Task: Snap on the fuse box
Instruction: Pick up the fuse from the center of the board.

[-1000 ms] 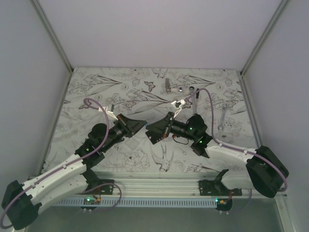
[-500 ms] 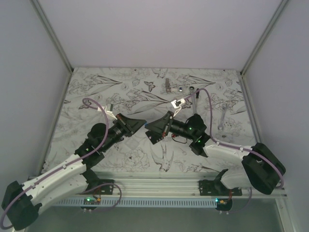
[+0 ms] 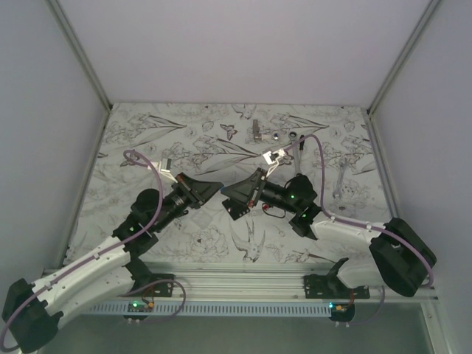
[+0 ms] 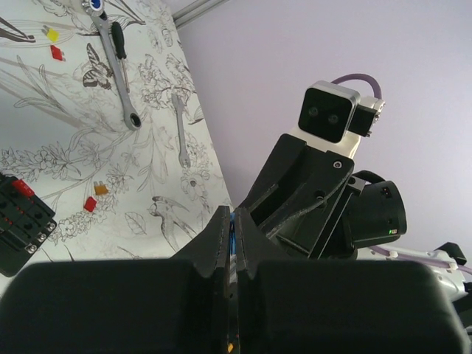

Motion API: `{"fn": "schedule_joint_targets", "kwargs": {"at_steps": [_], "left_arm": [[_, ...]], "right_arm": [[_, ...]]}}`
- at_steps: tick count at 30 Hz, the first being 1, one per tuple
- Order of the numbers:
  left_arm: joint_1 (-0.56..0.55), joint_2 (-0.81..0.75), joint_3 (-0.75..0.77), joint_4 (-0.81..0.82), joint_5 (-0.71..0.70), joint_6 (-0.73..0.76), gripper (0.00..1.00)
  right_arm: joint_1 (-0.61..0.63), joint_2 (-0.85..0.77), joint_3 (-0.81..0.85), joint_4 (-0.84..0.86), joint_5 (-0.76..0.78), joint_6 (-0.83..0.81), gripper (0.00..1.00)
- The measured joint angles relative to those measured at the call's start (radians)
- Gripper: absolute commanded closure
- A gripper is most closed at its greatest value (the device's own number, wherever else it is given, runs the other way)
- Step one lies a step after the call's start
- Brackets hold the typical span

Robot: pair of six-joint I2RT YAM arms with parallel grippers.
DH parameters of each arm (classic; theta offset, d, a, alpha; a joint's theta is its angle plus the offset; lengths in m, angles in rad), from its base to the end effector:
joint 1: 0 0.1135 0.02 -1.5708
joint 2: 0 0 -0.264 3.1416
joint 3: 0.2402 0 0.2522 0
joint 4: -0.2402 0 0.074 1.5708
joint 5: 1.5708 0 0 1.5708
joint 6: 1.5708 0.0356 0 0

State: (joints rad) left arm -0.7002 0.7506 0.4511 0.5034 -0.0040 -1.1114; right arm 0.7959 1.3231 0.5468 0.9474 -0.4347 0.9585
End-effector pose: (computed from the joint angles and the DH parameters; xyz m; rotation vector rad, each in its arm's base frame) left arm 0.1423 -0.1198 0.3008 -0.3183 1.5077 -1.4871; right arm 0.1830 0.2083 0.2587 -0.2907 1.6421 1.7009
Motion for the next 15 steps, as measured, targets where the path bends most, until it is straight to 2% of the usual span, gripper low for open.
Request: {"fn": "schedule_joint_targets", "kwargs": {"at_steps": [4,9,11,15], "left_arm": [[0.000,-0.004,0.000,0.006,0.003,-0.003,1.00],[0.000,-0.005,0.000,0.015,0.003,-0.004,1.00],[0.000,-0.005,0.000,0.021,0.003,-0.004,1.00],[0.000,-0.009,-0.006,0.026,0.002,-0.004,0.84]], "right_arm": [[0.000,0.000,0.000,0.012,0.005,0.007,0.84],[0.000,0.000,0.000,0.019,0.010,0.023,0.98],[0.000,0.000,0.000,0.023,0.011,0.027,1.00],[-0.002,0.000,0.000,0.023,0.010,0.027,1.00]]}}
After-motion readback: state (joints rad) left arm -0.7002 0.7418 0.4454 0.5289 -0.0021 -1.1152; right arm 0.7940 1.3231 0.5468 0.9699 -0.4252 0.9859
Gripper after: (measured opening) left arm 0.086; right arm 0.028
